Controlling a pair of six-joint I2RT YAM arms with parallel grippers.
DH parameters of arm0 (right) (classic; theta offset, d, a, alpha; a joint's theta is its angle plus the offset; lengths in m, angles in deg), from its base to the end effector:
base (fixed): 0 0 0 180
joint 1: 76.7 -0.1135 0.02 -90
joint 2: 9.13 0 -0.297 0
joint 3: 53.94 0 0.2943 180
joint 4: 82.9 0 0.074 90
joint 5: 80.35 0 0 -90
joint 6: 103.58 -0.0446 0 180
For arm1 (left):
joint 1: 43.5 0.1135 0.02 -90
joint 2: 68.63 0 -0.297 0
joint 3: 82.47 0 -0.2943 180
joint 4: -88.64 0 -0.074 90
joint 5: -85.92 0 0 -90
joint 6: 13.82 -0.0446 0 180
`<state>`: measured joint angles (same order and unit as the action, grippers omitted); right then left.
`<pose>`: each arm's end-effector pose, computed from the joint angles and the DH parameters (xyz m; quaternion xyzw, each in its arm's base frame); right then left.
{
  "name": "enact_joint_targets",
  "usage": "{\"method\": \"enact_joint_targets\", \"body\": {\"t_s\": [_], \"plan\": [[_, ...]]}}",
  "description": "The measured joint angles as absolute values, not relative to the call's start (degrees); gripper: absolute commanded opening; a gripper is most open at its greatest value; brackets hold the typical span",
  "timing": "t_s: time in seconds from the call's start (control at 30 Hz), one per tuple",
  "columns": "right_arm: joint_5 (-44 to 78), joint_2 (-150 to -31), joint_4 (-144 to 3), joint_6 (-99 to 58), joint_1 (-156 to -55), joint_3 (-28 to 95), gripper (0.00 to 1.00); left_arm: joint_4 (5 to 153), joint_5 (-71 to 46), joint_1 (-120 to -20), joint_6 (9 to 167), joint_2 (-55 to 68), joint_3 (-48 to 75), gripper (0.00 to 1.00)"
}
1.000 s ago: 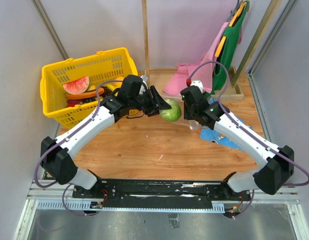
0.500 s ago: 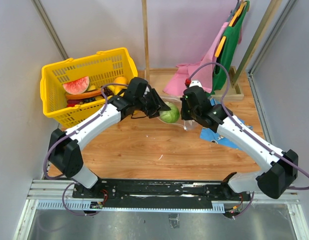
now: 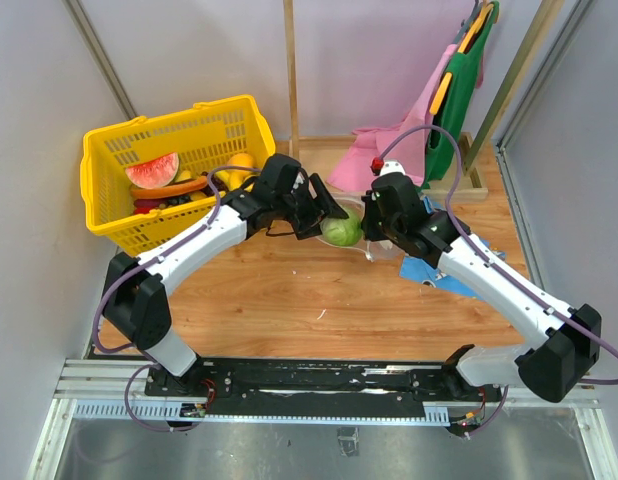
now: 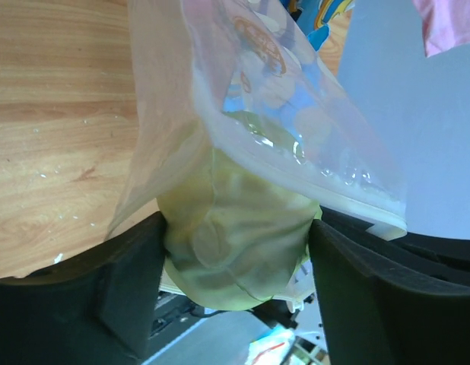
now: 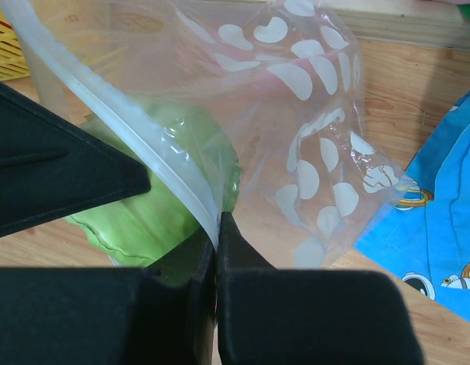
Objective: Place the food in the zip-top bag and seal the zipper
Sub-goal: Place the fake vegetable in the zipper food storage bag, then pick up the fake fruit from the bin.
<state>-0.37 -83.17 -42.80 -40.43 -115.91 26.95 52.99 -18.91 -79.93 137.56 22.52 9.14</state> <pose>0.2599 0.2021 0.3695 -0.0531 0.8759 0.1936 0.4388 0.3245 -0.2537 0.3235 -0.1380 0.8839 -0.4016 0.1961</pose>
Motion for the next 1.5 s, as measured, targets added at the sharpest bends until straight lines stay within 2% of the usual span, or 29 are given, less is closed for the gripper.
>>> {"method": "enact_joint_targets", "body": {"t_s": [0.1, 0.23, 0.63, 0.93, 1.07, 1.5], "plan": [[-0.41, -83.13, -42.78, -40.41, -115.91, 26.93, 0.01, 52.8, -18.73, -79.97, 137.08, 22.61, 8.73, 0.83], [-0.43, -83.11, -42.82, -40.41, -115.91, 26.93, 0.01, 52.62, -18.32, -79.99, 136.43, 22.61, 8.38, 0.84], [0.07, -83.09, -42.87, -40.52, -115.91, 26.93, 0.01, 45.43, -12.79, -80.69, 132.78, 24.14, 3.2, 0.78], [2.23, -83.09, -43.24, -40.63, -115.91, 26.93, 0.01, 39.29, -7.28, -82.62, 130.31, 26.15, 0.6, 0.9], [2.74, -83.09, -43.26, -40.94, -115.91, 26.93, 0.01, 39.7, -6.89, -82.75, 129.54, 25.51, -0.49, 0.98], [3.37, -82.61, -43.0, -41.9, -114.16, 26.93, 0.01, 40.34, -6.84, -82.55, 123.42, 20.62, -2.44, 0.99]]}}
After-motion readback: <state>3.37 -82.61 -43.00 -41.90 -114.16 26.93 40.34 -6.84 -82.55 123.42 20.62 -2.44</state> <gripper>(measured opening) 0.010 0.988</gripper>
